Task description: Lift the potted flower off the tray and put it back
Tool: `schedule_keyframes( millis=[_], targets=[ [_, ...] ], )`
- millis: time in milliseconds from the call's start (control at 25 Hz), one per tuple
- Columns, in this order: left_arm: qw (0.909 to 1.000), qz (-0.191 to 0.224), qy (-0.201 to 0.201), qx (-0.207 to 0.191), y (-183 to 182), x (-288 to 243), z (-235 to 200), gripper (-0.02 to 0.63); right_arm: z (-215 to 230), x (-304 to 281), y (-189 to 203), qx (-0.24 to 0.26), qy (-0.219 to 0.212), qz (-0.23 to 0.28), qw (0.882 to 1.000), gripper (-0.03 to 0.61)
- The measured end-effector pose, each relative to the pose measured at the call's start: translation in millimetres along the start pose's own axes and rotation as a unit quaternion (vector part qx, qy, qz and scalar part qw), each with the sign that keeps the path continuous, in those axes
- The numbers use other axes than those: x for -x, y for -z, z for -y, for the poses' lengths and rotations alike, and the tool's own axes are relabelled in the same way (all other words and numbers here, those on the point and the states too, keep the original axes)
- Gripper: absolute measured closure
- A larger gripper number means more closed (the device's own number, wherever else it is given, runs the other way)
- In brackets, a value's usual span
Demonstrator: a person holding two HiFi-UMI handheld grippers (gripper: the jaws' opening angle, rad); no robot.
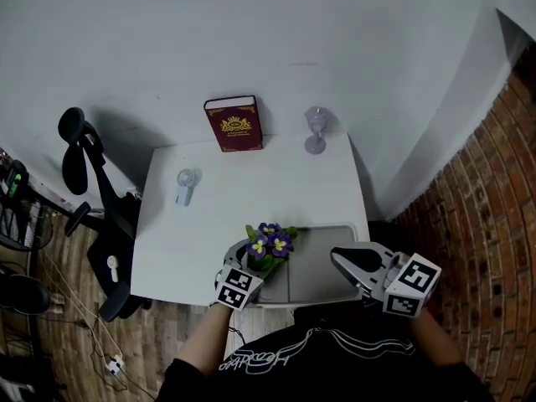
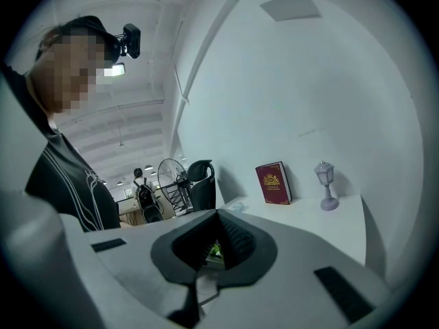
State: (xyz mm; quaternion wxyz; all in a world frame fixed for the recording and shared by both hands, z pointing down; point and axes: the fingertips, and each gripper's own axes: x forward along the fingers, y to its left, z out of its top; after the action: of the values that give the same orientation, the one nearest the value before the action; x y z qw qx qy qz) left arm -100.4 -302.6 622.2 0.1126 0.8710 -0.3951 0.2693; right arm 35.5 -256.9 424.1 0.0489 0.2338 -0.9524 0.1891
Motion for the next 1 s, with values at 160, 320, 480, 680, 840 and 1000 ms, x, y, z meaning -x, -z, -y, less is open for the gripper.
schedule_keyframes(
  millis=[160,320,480,680,840,1000],
  targets=[
    [1.0,-0.001,0.003,0.002,0,0,-2,0.265,0,-2,2,-0.001,0.003,-0.004,1.0,0.575],
    [1.0,-0.003,0.002,0.002,1,1,-4,0.267,0,-4,3,-0.004,0.007,-0.005,1.0,0.575],
    [1.0,-0.005,-0.004,0.008,2,3,-8,0.268,0,-4,6,-0.009,0.014,-0.005,1.0,0.575],
    [1.0,-0.002,0.002,0.009,0,7,-11,0.268,3,-1,12,-0.018,0.021,-0.005,1.0,0.575],
    [0.9999,0.006,0.0,0.011,-7,15,-13,0.268,3,-3,16,-0.027,0.021,0.002,0.999,0.575],
    [0.9997,0.019,0.006,0.015,-20,28,-9,0.268,-3,-4,17,-0.031,0.017,0.005,0.999,0.575]
  ],
)
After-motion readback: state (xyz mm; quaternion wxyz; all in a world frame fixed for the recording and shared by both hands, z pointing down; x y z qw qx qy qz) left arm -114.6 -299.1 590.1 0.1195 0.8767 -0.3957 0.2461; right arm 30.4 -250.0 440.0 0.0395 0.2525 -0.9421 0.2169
